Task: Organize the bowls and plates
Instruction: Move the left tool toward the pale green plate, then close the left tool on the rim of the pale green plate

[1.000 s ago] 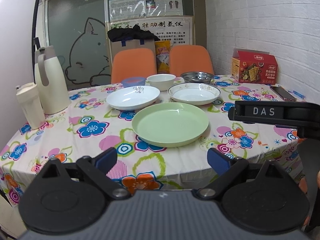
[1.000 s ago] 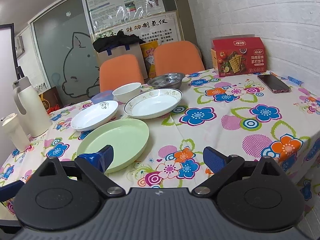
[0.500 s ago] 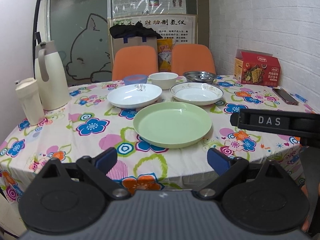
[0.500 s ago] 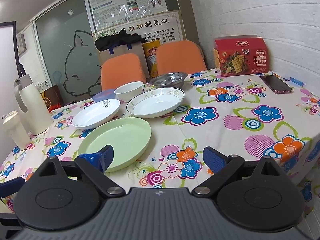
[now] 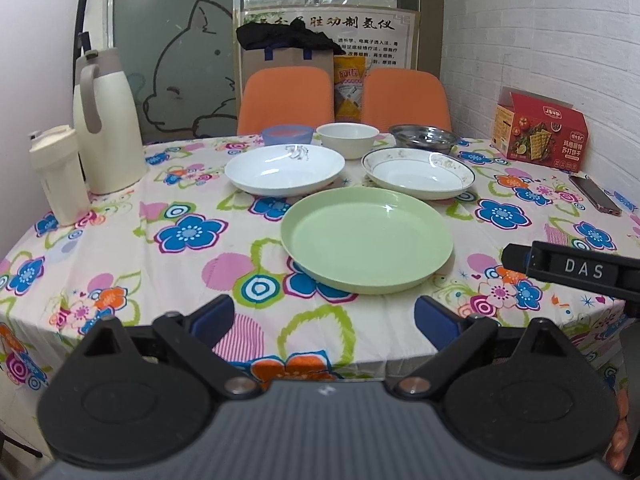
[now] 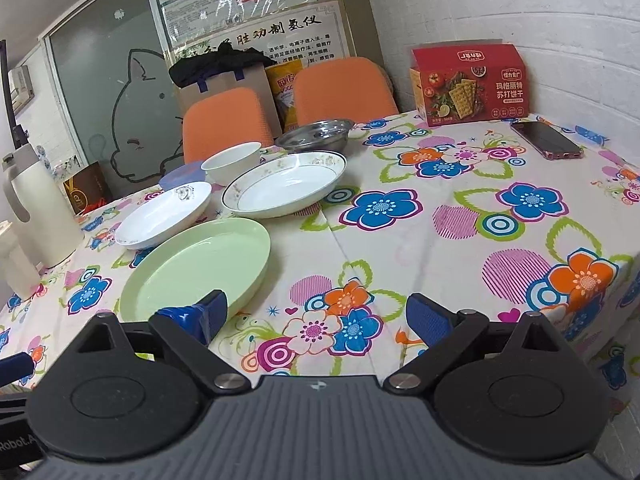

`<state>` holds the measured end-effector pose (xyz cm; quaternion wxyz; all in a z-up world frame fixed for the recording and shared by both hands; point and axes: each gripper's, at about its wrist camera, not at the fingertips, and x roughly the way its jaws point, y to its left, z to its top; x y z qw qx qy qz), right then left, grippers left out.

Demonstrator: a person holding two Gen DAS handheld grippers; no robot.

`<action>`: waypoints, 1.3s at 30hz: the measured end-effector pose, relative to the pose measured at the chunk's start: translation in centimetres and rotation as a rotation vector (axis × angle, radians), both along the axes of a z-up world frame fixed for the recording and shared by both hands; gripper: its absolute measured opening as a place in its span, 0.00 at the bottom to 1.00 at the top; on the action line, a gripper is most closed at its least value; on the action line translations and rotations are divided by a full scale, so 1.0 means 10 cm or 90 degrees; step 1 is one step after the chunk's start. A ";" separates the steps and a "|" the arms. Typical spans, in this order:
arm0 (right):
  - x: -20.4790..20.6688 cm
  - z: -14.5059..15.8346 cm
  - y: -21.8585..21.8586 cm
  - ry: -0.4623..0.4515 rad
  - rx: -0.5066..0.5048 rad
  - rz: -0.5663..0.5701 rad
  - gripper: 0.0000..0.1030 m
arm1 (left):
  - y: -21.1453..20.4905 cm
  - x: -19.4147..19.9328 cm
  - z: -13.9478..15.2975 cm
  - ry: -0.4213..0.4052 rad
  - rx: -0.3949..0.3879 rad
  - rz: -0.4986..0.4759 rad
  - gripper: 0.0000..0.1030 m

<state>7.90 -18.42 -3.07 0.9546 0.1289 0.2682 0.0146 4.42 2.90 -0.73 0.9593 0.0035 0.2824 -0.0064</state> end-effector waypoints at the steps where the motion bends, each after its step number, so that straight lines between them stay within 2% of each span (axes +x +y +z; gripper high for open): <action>1: 0.01 -0.01 0.01 0.001 0.000 0.003 0.81 | 0.00 0.01 0.00 -0.001 0.000 0.000 0.93; 7: 0.06 -0.03 0.00 0.001 -0.004 0.010 0.81 | 0.04 0.09 0.03 -0.008 0.000 0.011 0.93; 15: 0.15 -0.02 0.03 0.005 -0.019 0.011 0.81 | 0.15 0.26 0.05 0.007 0.005 0.034 0.93; 20: 0.21 0.10 0.10 -0.002 -0.026 0.019 0.81 | 0.33 0.38 0.19 -0.005 -0.011 0.053 0.93; 26: 0.35 0.20 0.23 -0.009 -0.030 0.045 0.81 | 0.42 0.65 0.19 0.017 -0.020 0.061 0.93; 34: 0.66 0.10 0.35 0.037 -0.056 0.064 0.81 | 0.42 0.99 0.07 0.050 -0.014 0.054 0.93; 39: 0.82 0.00 0.37 0.071 -0.063 0.070 0.81 | 0.49 1.22 0.03 0.069 -0.028 0.057 0.93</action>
